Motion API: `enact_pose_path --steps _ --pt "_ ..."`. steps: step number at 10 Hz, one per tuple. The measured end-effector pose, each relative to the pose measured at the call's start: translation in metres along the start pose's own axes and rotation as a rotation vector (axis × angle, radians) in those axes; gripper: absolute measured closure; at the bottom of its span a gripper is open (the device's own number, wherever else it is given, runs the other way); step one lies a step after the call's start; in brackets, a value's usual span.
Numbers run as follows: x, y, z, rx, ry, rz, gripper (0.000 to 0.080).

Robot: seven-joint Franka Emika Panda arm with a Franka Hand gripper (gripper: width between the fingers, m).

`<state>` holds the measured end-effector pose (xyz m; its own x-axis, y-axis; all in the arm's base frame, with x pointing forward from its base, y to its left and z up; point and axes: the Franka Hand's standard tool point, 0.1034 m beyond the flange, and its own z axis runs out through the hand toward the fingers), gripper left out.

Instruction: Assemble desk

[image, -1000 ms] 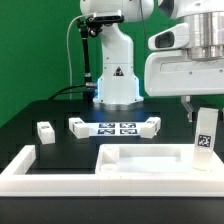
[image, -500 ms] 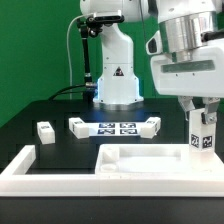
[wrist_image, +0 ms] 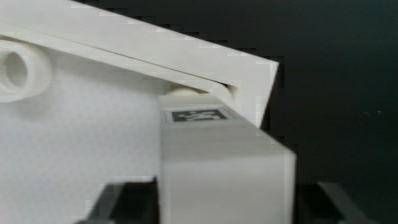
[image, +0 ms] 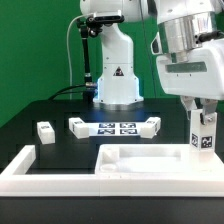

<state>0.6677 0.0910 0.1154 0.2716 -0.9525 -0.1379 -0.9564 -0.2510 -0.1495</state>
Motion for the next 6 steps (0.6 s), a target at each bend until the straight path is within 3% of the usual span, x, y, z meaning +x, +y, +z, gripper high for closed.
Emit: enact_pose_path --steps 1,2,3,6 --pt "-0.0077 -0.0006 0.0016 -0.006 0.004 -0.27 0.0266" --pt "-0.0117 -0.0001 0.0029 -0.012 0.001 -0.376 0.0266" --pt "-0.0094 0.0003 0.0028 -0.012 0.002 -0.41 0.0171" --pt "-0.0078 0.0006 0.0027 -0.016 0.005 -0.64 0.0151"
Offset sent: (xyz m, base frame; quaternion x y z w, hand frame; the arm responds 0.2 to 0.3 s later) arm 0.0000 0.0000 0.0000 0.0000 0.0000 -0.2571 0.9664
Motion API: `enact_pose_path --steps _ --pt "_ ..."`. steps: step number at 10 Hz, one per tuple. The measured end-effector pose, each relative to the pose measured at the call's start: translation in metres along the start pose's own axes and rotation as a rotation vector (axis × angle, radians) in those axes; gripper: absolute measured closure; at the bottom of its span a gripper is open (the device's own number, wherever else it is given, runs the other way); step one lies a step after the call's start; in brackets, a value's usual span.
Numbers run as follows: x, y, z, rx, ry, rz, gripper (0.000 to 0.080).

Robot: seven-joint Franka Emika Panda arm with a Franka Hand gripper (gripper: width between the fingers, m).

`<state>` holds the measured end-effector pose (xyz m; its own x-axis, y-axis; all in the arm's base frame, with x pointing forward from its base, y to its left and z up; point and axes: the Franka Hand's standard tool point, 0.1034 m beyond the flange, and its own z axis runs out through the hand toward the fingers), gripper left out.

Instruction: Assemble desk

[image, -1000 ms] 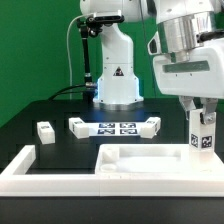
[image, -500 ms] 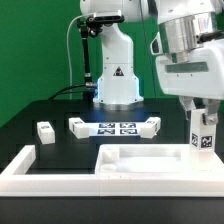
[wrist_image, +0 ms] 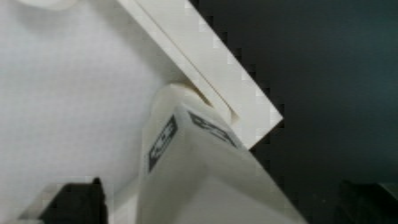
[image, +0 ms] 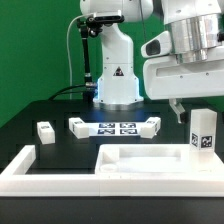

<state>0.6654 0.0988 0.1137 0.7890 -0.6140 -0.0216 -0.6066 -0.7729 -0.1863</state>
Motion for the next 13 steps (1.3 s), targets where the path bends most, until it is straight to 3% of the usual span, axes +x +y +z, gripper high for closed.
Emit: enact_pose_path --steps 2,3,6,7,8,9,13 --pt "0.0019 -0.0029 -0.0002 -0.054 0.025 -0.407 0.015" --pt "0.0018 -0.0013 0.004 -0.064 0.01 -0.543 0.015" --pt "0.0017 -0.0003 0.0051 -0.065 0.01 -0.509 0.017" --pt "0.0018 -0.0001 0.005 -0.065 0.01 -0.509 0.03" --pt "0.0016 -0.0004 0.0051 -0.063 0.011 -0.457 0.03" --pt "0.0026 0.0023 0.0056 -0.069 0.013 -0.378 0.0481" --pt "0.0046 0.0053 0.0056 -0.068 0.022 -0.141 0.0504"
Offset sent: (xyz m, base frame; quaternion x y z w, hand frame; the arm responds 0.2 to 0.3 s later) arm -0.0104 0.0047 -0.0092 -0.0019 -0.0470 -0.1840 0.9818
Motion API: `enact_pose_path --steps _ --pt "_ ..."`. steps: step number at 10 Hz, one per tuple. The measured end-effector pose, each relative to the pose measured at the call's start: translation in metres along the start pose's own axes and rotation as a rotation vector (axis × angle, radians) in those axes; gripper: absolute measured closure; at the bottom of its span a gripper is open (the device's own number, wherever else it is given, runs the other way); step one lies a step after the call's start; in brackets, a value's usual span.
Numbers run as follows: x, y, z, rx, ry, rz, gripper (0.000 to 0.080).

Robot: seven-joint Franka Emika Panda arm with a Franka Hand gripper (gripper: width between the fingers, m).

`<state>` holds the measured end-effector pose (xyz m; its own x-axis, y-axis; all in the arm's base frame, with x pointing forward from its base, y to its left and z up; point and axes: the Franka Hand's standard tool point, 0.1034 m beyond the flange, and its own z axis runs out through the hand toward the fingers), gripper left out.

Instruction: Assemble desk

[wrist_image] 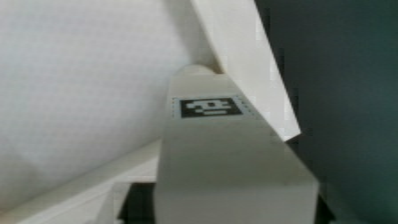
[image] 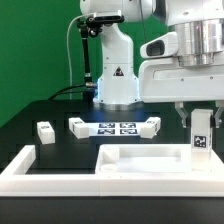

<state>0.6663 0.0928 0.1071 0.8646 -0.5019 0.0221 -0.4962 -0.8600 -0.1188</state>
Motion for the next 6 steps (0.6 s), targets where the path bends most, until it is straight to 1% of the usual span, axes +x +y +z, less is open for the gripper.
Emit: enact_pose_path --steps 2,4,5,6 --pt "0.002 0.0029 -0.0005 0.011 -0.01 0.292 0.0504" --pt "-0.0018 0.0022 -0.0017 0.014 -0.064 0.652 0.0504" --pt "-0.0014 -0.0002 -0.0006 0.037 -0.09 0.835 0.0504" --pt "-0.0008 0.0022 0.0018 0.067 -0.099 1.004 0.0504"
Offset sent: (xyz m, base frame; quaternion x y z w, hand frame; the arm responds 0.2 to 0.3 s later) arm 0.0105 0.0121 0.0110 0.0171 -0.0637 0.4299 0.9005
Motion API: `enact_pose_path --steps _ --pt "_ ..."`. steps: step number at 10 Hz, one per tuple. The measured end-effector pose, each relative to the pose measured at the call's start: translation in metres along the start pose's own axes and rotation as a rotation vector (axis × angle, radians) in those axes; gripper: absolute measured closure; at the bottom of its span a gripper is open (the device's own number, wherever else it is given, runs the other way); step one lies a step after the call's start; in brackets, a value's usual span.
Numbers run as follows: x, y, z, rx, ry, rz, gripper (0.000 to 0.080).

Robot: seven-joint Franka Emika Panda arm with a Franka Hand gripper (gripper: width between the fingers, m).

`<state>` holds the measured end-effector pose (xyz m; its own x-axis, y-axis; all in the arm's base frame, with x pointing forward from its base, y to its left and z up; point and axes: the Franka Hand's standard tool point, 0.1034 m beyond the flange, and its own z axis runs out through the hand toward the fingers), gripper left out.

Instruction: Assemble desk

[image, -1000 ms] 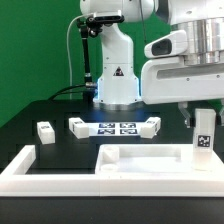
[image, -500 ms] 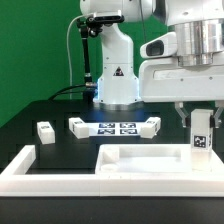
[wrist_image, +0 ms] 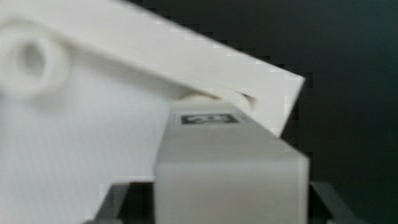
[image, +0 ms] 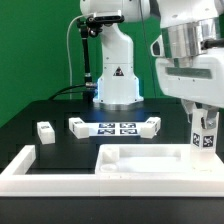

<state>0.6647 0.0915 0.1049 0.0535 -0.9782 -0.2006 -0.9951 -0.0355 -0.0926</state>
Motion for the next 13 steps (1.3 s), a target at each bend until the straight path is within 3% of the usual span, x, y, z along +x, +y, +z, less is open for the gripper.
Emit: enact_pose_path --steps 2,4,5,6,7,8,13 --pt "0.0 0.001 0.0 0.021 -0.004 0.111 0.0504" --pt "-0.001 0.001 0.0 0.021 -0.004 0.151 0.0504" --pt "-0.001 0.001 0.001 0.02 -0.004 0.121 0.042" --pt "-0.002 0.004 0.001 -0.005 0.01 0.023 0.0235" --pt "-0.006 0.007 -0.001 -0.06 0.031 -0.167 0.0235" --pt "-0.01 0.005 -0.005 -0.086 0.017 -0.331 0.0165" --pt "-0.008 0.004 -0.006 -0.088 0.003 -0.686 0.0151"
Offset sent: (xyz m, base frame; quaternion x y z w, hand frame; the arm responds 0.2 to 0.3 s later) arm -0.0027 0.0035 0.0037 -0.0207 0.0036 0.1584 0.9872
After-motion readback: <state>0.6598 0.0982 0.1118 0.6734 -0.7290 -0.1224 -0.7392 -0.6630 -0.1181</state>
